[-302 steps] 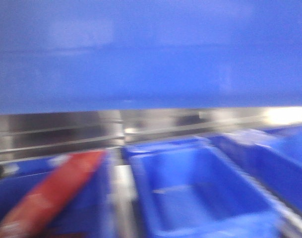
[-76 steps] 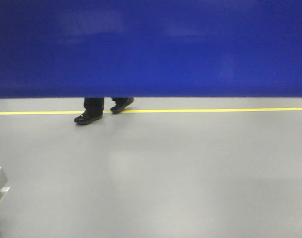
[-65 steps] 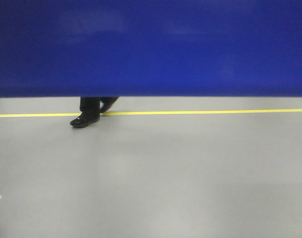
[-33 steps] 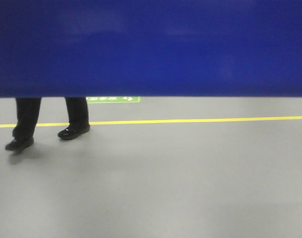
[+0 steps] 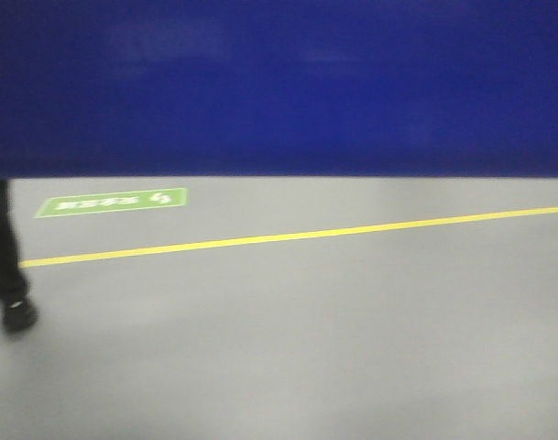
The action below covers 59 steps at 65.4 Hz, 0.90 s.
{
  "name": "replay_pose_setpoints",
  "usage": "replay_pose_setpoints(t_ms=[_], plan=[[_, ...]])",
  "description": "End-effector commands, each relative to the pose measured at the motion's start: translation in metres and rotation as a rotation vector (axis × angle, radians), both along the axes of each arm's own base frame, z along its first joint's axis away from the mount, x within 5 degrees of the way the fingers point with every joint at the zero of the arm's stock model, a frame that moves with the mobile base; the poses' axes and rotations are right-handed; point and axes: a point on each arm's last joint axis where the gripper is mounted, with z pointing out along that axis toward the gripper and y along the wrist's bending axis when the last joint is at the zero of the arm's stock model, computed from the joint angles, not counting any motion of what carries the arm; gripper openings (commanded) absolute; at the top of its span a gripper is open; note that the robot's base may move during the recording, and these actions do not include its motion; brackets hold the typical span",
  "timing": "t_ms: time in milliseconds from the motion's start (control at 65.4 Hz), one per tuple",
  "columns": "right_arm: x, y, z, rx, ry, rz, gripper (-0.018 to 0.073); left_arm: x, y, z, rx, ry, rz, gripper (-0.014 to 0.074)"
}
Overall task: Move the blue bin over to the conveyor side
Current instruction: 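Hold the blue bin with both grippers while the base drives away, then carry the blue bin with both grippers toward the red-framed conveyor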
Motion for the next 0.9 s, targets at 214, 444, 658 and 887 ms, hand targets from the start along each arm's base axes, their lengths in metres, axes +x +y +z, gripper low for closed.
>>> replay_pose_setpoints(t_ms=[214, 444, 658, 887], plan=[[-0.0010, -0.0065, 0.0136, -0.031, -0.140, -0.027, -0.0078, -0.0039, 0.0029, 0.0158, 0.030, -0.149, 0.018, -0.0019], [-0.0010, -0.0065, 0.0136, -0.031, -0.140, -0.027, -0.0078, -0.0038, 0.0031, 0.0158, 0.032, -0.148, 0.018, -0.0019], [-0.0010, -0.0065, 0.0136, -0.031, -0.140, -0.027, -0.0078, -0.0038, 0.0031, 0.0158, 0.032, -0.148, 0.018, -0.0019], [-0.0010, -0.0065, 0.0136, -0.031, -0.140, -0.027, -0.0078, -0.0038, 0.0031, 0.0158, 0.032, -0.148, 0.018, -0.0019]])
